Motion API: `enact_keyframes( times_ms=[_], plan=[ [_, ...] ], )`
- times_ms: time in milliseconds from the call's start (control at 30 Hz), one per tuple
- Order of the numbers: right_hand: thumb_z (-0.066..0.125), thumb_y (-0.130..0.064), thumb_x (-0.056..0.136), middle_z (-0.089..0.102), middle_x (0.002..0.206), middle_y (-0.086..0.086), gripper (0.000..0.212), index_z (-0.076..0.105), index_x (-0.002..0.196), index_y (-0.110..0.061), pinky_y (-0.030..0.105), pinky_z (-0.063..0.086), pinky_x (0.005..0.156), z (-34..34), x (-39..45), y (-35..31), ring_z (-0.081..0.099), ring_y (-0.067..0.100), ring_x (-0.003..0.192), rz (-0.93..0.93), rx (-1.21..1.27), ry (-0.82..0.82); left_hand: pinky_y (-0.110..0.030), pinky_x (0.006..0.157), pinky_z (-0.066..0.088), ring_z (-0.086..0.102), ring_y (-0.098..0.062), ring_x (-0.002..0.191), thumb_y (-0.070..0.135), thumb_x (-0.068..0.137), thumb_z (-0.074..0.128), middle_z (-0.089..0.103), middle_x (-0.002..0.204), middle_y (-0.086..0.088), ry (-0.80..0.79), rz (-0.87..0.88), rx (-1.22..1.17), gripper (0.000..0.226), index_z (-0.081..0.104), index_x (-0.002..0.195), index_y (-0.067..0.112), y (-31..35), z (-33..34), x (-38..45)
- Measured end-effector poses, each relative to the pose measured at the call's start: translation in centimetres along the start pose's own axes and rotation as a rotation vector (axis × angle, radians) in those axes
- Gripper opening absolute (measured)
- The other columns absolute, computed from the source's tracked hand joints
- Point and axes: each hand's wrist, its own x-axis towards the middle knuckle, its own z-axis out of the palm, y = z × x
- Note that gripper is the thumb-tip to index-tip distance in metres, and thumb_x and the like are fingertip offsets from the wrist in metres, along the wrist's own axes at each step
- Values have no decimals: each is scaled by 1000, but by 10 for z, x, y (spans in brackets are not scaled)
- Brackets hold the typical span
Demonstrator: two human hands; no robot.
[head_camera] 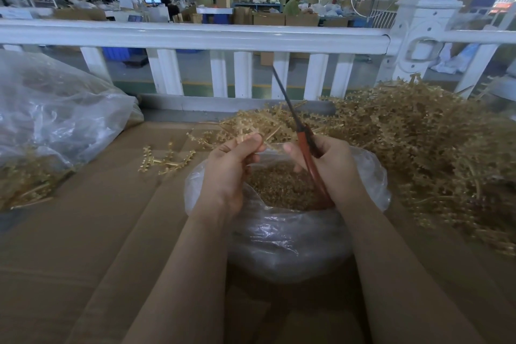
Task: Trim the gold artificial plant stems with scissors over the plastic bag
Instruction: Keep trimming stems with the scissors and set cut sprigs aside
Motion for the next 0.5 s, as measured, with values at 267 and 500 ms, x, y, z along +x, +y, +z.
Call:
enact_keyframes(
  times_ms=[267,500],
  plan=[
    [76,-13,89,67,54,-4,13,71,77,-13,8,37,43,-1,3,-3,53,-2,41,69,80,-7,-30,68,56,65,-25,81,4,85,71,71,83,-8,-127,90,84,10,68,86,14,-5,7,-5],
    [77,-15,88,66,56,0,15,70,76,-19,8,36,41,-5,3,-4,50,0,38,98,176,4,-23,65,51,61,-6,62,10,92,65,72,73,1,-54,219,107,17,66,100,-5,-6,6,-2]
  ],
)
